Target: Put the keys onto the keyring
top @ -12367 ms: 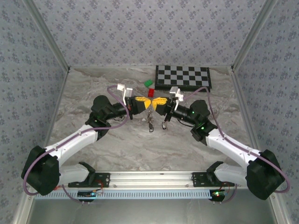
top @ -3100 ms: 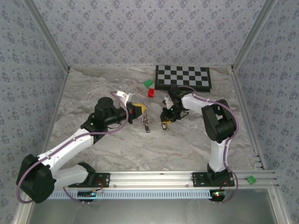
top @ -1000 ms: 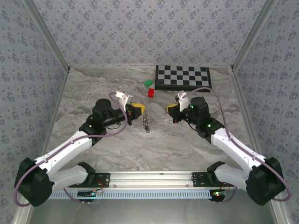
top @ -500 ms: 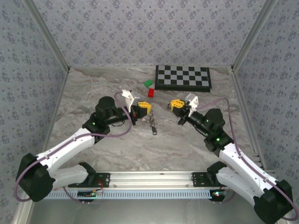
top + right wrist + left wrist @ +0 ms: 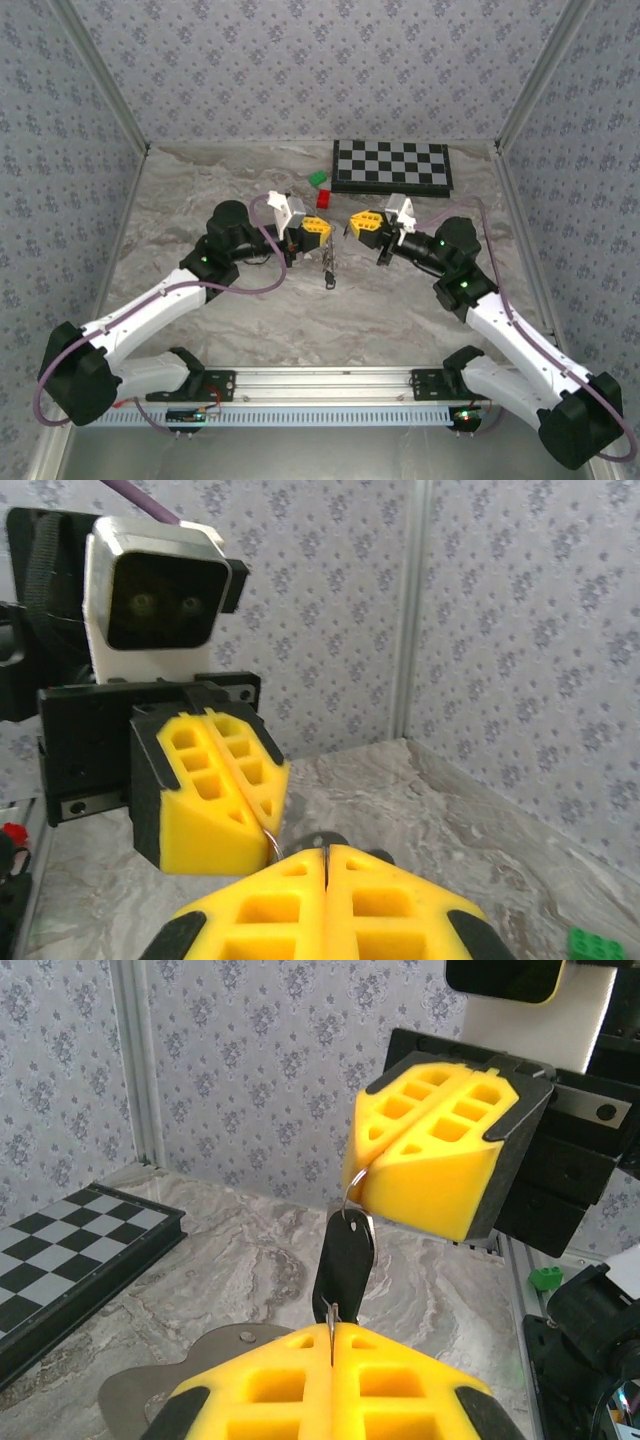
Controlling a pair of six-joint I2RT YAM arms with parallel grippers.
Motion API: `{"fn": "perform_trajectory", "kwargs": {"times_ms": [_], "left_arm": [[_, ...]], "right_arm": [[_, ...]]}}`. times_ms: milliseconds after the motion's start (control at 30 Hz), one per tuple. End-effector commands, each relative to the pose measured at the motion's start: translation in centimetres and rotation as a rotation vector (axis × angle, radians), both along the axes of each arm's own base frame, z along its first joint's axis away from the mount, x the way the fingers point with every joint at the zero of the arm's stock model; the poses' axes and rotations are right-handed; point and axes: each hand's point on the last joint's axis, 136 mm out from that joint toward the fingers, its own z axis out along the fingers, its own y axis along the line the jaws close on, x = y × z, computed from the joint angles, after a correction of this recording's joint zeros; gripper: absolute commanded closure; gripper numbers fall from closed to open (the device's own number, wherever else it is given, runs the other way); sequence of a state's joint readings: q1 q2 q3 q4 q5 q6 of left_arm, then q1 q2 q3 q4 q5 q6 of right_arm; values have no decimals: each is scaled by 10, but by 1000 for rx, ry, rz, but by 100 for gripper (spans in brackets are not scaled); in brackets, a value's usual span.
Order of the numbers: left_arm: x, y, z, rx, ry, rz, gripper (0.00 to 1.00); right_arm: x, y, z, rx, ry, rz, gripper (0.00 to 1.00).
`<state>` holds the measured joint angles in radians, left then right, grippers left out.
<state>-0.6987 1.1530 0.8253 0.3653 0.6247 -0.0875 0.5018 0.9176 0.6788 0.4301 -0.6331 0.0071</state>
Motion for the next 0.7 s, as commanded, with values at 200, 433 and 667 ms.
{"fn": "perform_trajectory", "kwargs": {"times_ms": [200,433,667], "left_arm": [[-7,3,37,-88,-36,-31,100],[-11,4,36,-83,-41,-63,100],[-22,3,28,-50,-86,-122,100]], "right_arm": [[-8,16,9,-30,89,147,100],[-12,14,0,-83,72,132,100],[-24,15,-8,-120,16,150,100]]}}
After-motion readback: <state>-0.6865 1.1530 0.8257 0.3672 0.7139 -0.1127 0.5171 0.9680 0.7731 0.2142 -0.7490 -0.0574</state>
